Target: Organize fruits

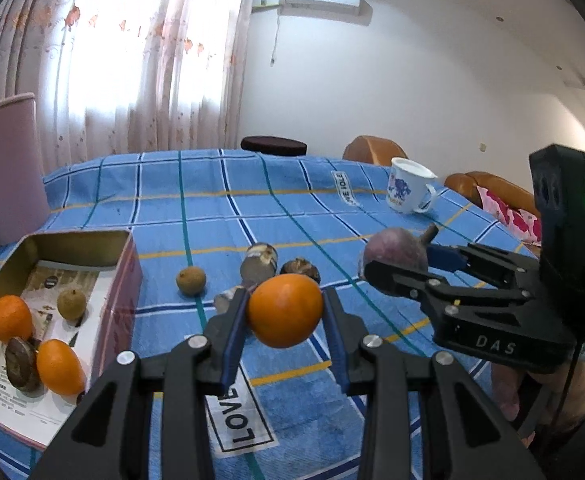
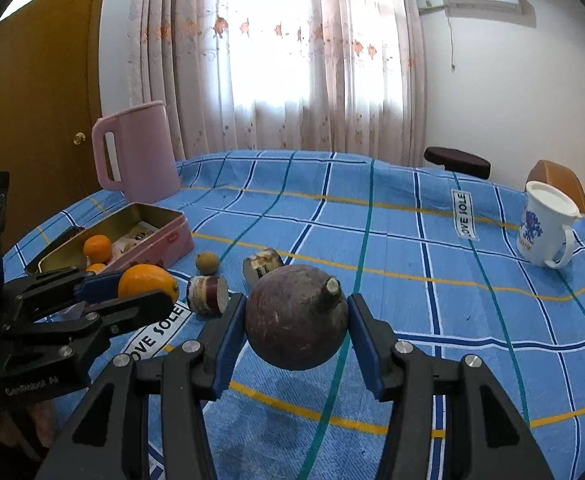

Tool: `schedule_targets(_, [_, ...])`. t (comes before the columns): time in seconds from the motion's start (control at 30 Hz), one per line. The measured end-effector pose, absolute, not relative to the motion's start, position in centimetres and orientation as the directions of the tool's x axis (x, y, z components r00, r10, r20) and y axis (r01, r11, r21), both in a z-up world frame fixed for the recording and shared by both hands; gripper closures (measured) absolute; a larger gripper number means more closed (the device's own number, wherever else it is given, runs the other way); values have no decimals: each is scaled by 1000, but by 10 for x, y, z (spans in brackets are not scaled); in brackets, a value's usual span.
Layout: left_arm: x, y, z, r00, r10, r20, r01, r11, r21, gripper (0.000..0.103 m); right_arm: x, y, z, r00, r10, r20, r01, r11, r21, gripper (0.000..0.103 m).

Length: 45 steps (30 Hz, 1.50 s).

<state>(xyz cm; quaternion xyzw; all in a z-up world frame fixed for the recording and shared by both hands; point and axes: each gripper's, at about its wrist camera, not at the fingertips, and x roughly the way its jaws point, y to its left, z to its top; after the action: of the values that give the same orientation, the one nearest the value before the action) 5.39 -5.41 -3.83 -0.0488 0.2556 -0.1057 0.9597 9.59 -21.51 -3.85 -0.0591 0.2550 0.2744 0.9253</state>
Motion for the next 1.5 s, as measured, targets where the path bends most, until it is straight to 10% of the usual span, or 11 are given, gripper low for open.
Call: schedule_targets(1.5, [23,-56,-17,947,-106,-304,108,994,-10,65,60,-225,-24,818,485,-311,-522,852,-44,51])
